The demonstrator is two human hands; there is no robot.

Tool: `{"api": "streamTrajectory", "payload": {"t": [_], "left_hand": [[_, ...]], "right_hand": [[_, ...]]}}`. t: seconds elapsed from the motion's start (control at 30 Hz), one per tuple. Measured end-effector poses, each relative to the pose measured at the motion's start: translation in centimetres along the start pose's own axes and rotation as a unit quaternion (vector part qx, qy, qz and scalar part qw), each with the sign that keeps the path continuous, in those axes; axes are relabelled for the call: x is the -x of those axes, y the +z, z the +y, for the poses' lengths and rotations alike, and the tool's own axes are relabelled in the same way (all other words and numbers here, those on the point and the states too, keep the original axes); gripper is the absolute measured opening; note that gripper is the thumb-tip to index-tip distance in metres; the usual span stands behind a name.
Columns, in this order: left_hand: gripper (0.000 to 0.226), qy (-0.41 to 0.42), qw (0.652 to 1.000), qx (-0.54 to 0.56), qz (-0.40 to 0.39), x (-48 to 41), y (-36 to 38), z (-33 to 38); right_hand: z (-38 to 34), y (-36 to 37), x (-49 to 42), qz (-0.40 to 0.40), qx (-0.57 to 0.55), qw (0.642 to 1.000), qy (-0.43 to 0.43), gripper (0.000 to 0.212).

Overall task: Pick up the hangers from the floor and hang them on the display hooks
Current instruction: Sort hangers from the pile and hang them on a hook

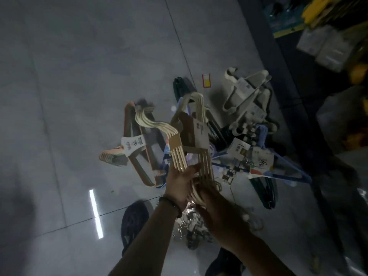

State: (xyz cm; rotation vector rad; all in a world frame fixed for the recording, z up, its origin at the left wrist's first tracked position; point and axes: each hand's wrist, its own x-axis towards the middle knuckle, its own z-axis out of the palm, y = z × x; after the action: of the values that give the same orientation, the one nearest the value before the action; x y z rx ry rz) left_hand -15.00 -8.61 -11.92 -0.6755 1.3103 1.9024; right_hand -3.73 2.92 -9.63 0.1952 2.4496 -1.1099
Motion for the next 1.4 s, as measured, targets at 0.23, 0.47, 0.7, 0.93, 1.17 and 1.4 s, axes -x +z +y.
{"api": "streamTrajectory", "payload": {"t": [0.23,0.47,0.7,0.93,1.17,1.4], "left_hand": [[0.067,-0.003,0.997,0.046,0.07,1.0,-8.5,1.5],[0.083,-0.091,0.989,0.068,0.099,1.3,-14.3,2.2],[0.045,-0.027,0.931,-0.314,0.183,-2.8,-18.8,2.8],[0.058,-0.079,0.891,-0.39,0.22,-7.9,-21.5,2.3],[0.013,-0.121,0.981,-0.053,0.142,-11.3,-23.8,1.7],[0.031,-0.104,0.978,0.106,0.145,-12.1,-24.2,2.1]], "right_hand": [[-3.2,-0.8,-3.1,0.106,-0.251,0.949,0.159,0.052],[-7.4,4.4,-14.9,-0.097,-0.363,0.902,0.212,0.031],[-7.4,10.6,-21.5,-0.038,-0.097,0.981,0.161,0.027],[-6.2,16.0,-26.1,-0.076,0.064,0.985,0.139,0.046],[-4.6,16.8,-27.8,-0.162,-0.06,0.96,0.22,0.016],[-5.5,15.6,-27.1,-0.171,-0.203,0.917,0.298,0.016]]}}
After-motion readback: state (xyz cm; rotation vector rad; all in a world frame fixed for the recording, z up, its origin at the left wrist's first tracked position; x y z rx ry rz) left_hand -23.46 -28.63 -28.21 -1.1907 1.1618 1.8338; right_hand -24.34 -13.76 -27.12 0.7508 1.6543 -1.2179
